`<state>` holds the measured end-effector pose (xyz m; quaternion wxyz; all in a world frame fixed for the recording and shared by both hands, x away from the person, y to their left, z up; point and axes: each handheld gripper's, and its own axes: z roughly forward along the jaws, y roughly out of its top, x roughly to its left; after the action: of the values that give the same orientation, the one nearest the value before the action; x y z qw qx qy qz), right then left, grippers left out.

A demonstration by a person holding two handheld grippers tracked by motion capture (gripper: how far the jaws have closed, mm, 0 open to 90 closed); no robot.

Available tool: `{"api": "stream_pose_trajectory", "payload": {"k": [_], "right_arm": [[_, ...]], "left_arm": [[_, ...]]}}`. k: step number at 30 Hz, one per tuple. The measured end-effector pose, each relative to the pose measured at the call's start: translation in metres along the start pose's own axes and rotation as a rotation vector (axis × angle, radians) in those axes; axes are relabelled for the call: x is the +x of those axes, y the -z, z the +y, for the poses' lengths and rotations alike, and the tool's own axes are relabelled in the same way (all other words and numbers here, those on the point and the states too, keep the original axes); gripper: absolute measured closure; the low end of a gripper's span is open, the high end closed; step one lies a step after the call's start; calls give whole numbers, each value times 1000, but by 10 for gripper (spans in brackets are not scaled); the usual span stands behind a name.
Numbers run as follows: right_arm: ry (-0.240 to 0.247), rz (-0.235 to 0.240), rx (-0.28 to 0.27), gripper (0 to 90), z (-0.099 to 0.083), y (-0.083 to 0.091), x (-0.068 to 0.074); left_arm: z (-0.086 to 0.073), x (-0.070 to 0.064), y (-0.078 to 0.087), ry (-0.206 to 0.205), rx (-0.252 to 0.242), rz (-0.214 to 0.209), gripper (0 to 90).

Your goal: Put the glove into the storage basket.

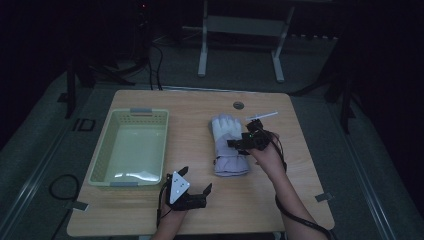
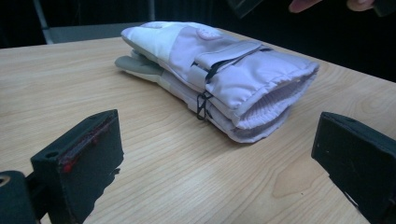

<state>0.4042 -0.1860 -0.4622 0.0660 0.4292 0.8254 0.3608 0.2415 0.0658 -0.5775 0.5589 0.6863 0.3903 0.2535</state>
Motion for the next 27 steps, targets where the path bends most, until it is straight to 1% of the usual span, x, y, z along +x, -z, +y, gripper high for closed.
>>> {"api": "stream_pose_trajectory", "payload": {"k": [1, 2, 3, 4, 5, 6, 7, 8, 9, 10, 11, 12, 13, 14, 16, 17, 18, 19, 20, 21, 22, 23, 24, 25, 26, 27], "right_arm": [[25, -5, -22, 190, -2, 3, -2], [32, 4, -29, 184, -3, 5, -3], [43, 11, -51, 184, -5, 6, -4], [49, 24, -72, 184, -7, 8, -6], [56, 39, -80, 184, -9, 10, -8], [76, 51, -80, 184, -11, 11, -10], [76, 51, -80, 184, -11, 11, -10], [113, 53, -61, 187, -15, 14, -17], [124, 43, -56, 187, -16, 15, -20], [124, 43, -56, 187, -16, 15, -20], [134, 33, -56, 187, -19, 18, -25], [134, 33, -56, 187, -19, 18, -25], [143, 35, -59, 187, -22, 20, -30], [143, 35, -59, 187, -22, 20, -30], [157, 10, -60, 187, -25, 23, -34], [184, 2, -75, 186, -27, 26, -36], [184, 2, -75, 186, -27, 26, -36], [196, 0, -83, 184, -29, 27, -37], [213, -8, -95, 177, -30, 28, -37], [228, -25, -98, 178, -31, 29, -38], [229, -27, -102, 176, -32, 30, -38], [229, -27, -102, 176, -32, 30, -38], [227, -25, -116, 172, -33, 32, -40], [227, -35, -119, 172, -34, 35, -42], [217, -35, -115, 170, -35, 36, -42], [205, -32, -116, 158, -36, 37, -43]], "left_arm": [[0, 0, 0, -2, 0, 4, 23], [0, 0, 0, -2, 1, 4, 23], [0, 0, -1, -1, 7, 1, 23], [1, 0, -2, -2, 24, -10, 23], [2, 1, -3, -6, 49, -15, 23], [2, 1, -5, -8, 62, -16, 23], [2, 1, -5, -8, 62, -16, 23], [3, 1, -7, -2, 78, -18, 23], [3, 1, -7, -3, 75, -13, 22], [4, 1, -7, -4, 74, -14, 22], [5, 2, -6, -6, 77, -17, 23], [6, 3, -6, -1, 74, -23, 23], [8, 3, -5, 7, 69, -32, 22], [10, 3, -5, 6, 76, -40, 22], [14, 1, -5, 8, 71, -59, 22], [16, 0, -6, 9, 74, -73, 22], [19, -1, -7, 5, 73, -84, 22], [21, -2, -8, 0, 64, -110, 22], [25, -4, -9, -20, 65, -117, 22], [29, -6, -10, -65, 55, -95, 23], [35, -7, -12, -77, 76, -111, 23], [35, -7, -12, -77, 76, -111, 23], [40, -8, -13, -72, 78, -106, 23], [50, -8, -17, -35, 123, -138, 23], [53, -9, -18, -19, 126, -143, 23], [57, -9, -20, -5, 137, -163, 23]]}}
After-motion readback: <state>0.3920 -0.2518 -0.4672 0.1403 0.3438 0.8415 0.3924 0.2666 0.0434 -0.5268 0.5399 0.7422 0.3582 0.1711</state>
